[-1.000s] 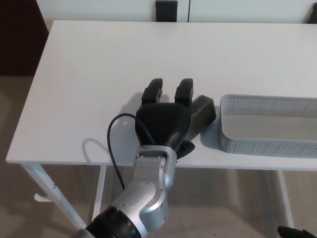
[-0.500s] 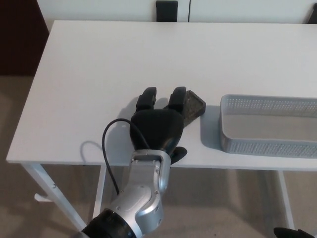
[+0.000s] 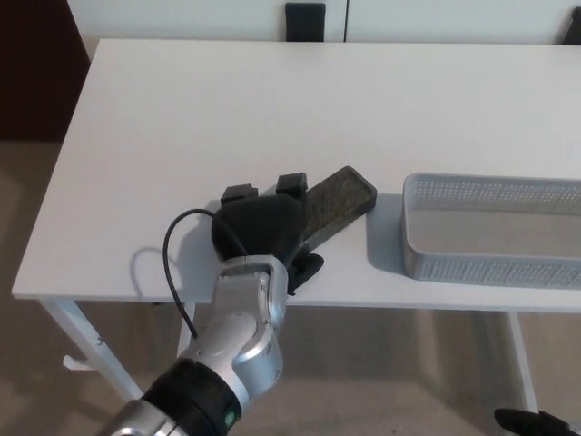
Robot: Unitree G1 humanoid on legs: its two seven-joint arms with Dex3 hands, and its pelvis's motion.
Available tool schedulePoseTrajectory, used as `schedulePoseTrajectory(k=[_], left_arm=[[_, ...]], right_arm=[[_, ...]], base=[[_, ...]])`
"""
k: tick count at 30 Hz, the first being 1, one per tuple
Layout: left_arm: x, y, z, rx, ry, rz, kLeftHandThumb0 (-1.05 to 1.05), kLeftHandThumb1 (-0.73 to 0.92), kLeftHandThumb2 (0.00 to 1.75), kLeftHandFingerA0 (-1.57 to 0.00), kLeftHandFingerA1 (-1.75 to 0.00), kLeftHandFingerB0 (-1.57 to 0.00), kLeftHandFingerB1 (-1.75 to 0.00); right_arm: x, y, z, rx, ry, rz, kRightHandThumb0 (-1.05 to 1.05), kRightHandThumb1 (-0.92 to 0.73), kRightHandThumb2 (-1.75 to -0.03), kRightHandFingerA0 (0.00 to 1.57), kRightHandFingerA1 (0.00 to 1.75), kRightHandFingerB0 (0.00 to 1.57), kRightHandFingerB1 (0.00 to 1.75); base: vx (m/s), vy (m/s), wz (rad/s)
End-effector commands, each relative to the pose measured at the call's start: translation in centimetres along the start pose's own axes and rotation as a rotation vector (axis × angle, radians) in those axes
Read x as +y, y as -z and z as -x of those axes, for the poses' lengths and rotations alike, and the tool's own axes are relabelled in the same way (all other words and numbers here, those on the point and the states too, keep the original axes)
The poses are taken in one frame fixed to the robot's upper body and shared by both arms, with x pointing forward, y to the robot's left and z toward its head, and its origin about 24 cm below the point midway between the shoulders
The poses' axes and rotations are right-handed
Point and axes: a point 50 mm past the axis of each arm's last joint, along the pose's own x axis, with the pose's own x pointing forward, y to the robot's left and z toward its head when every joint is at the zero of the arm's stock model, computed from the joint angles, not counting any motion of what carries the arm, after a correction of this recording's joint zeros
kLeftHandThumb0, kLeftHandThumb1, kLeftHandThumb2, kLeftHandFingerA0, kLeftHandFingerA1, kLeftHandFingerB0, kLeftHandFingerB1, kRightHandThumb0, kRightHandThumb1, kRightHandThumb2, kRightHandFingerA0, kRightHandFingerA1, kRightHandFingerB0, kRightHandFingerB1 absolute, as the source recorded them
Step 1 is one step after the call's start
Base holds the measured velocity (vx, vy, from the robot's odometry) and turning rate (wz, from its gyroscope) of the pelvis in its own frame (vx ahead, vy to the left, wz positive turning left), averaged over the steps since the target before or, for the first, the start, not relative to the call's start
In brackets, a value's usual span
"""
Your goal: The robot walks towards a desk on which an eraser is kept on the left hand side and a container is kept on the right hand side. The robot picks up the eraser using its left hand and places it in the container.
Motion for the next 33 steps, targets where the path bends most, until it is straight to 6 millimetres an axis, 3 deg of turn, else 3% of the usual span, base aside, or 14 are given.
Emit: schedulePoseTrajectory(k=[1,4,5,6,8,9,11,13,14,17,19,30,32,33], left_arm=[[-1.5,1.8,-0.2,0.041,0.092,-0.037,-0.69,0.47,0.81,-0.23,-0.48,-0.03,-0.26],[-1.3,1.8,-0.6,0.048,0.105,-0.033,-0.35,0.35,0.92,0.0,-0.47,0.0,-0.48],[-1.2,1.7,-0.7,0.044,0.103,-0.031,-0.59,0.59,0.59,-0.37,-0.37,-0.11,-0.22],[-1.1,1.6,-0.8,0.038,0.101,-0.029,-0.59,0.59,0.59,-0.37,-0.37,-0.11,-0.22],[-0.9,1.4,-0.9,-0.016,0.089,0.037,-0.42,0.51,0.73,-0.84,-1.13,-0.22,-0.4],[-0.8,1.2,-1.0,-0.034,0.105,0.02,-0.32,0.65,0.61,-0.78,-1.35,-0.32,-0.33],[-0.5,1.0,-1.3,-0.033,0.205,0.025,-0.33,0.65,0.6,-0.68,-1.25,-0.6,-0.44],[-0.5,0.9,-1.5,-0.027,0.27,0.046,-0.29,0.67,0.6,-0.62,-1.15,-0.46,-0.42],[-0.5,0.8,-1.5,-0.033,0.291,0.04,-0.29,0.67,0.6,-0.68,-0.76,-0.44,-0.41],[-0.5,1.0,-1.6,-0.017,0.3,0.037,-0.28,0.67,0.6,-0.67,-0.78,-0.48,-0.44],[-0.3,1.3,-1.7,-0.018,0.297,0.047,-0.27,0.68,0.6,-0.56,-1.18,-0.48,-0.45],[1.2,3.0,-1.6,-0.071,0.164,0.301,-0.22,0.79,0.61,-0.54,-1.52,-0.58,-0.59],[2.4,3.3,-1.9,-0.056,0.149,0.459,-0.19,0.76,0.62,-0.61,-1.12,-0.46,-0.43],[2.8,3.4,-2.0,-0.039,0.139,0.523,-0.19,0.77,0.63,-0.6,-1.22,-0.52,-0.58]], right_arm=[[-0.5,0.0,0.2,0.011,-0.012,0.028,-0.37,-0.49,-0.55,0.7,0.54,0.33,0.4],[-0.2,-0.2,0.0,0.004,-0.013,0.032,-0.38,-0.49,-0.55,0.71,0.53,0.34,0.4],[-0.2,-0.3,0.0,0.002,-0.013,0.032,-0.39,-0.48,-0.54,0.71,0.53,0.35,0.4],[-0.2,-0.4,-0.1,0.001,-0.013,0.032,-0.39,-0.48,-0.54,0.71,0.53,0.35,0.4],[-0.3,-0.9,-0.4,-0.012,-0.017,0.033,-0.37,-0.49,-0.55,0.69,0.54,0.33,0.4],[-0.4,-1.1,-0.5,-0.011,-0.015,0.037,-0.37,-0.5,-0.55,0.69,0.54,0.33,0.39],[-0.6,-1.5,-0.7,-0.02,-0.017,0.062,-0.38,-0.5,-0.55,0.69,0.53,0.32,0.39],[-0.7,-1.8,-0.8,-0.024,-0.019,0.069,-0.39,-0.5,-0.55,0.69,0.52,0.33,0.39],[-0.8,-2.0,-0.8,-0.024,-0.021,0.074,-0.4,-0.51,-0.56,0.7,0.52,0.32,0.38],[-0.9,-2.2,-0.9,-0.027,-0.019,0.095,-0.38,-0.52,-0.56,0.75,0.52,0.34,0.38],[-1.0,-2.4,-1.1,-0.024,-0.014,0.092,-0.37,-0.51,-0.55,0.75,0.52,0.33,0.38],[-1.1,-2.3,-1.0,-0.015,-0.028,0.132,-0.37,-0.5,-0.55,0.75,0.52,0.36,0.37],[-1.2,-2.4,-1.1,-0.016,-0.029,0.122,-0.37,-0.5,-0.55,0.73,0.52,0.36,0.38],[-1.2,-2.4,-1.1,-0.015,-0.029,0.126,-0.37,-0.51,-0.55,0.74,0.52,0.36,0.38]], base=[[0.0,0.0,0.0],[0.0,0.0,0.0],[0.0,0.0,0.0],[0.0,0.0,0.0],[0.0,0.0,0.0],[0.0,0.0,0.0],[0.0,0.0,0.0],[0.0,0.0,0.0],[0.0,0.0,0.0],[0.0,0.0,0.0],[0.0,0.0,0.0],[0.0,0.0,0.0],[0.0,0.0,0.0],[0.0,0.0,0.0]])
